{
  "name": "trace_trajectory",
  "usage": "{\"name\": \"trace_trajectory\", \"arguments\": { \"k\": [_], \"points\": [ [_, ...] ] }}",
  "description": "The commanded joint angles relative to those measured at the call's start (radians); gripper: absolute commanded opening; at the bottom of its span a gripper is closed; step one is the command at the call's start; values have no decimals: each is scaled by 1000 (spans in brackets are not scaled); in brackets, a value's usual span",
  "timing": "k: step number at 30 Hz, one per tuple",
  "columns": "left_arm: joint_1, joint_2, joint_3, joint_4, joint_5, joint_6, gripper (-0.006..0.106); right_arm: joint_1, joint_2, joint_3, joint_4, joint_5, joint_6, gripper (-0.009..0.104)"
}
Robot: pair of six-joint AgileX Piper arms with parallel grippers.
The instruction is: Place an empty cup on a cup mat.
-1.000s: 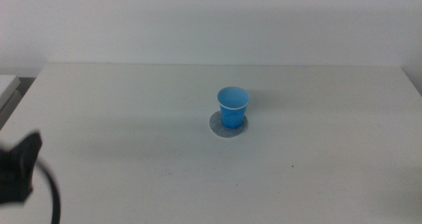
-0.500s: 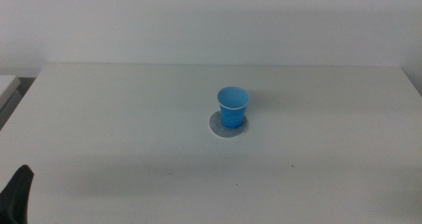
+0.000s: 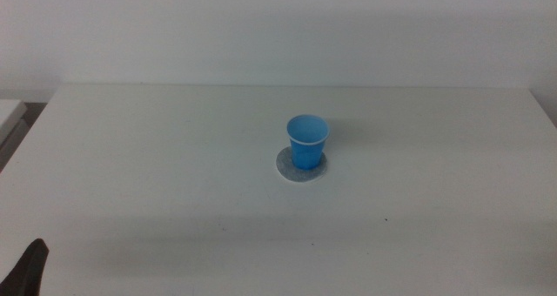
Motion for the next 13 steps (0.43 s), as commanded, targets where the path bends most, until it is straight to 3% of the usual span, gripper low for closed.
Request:
{"name": "trace_trajectory", "arguments": {
  "k": [1,13],
  "points": [
    [1,-5,-1,12,-4,1,94,0,-5,3,-5,-7,-4,93],
    [1,-5,-1,28,-4,12,94,0,-5,3,-5,-7,-4,93]
  ]
}}
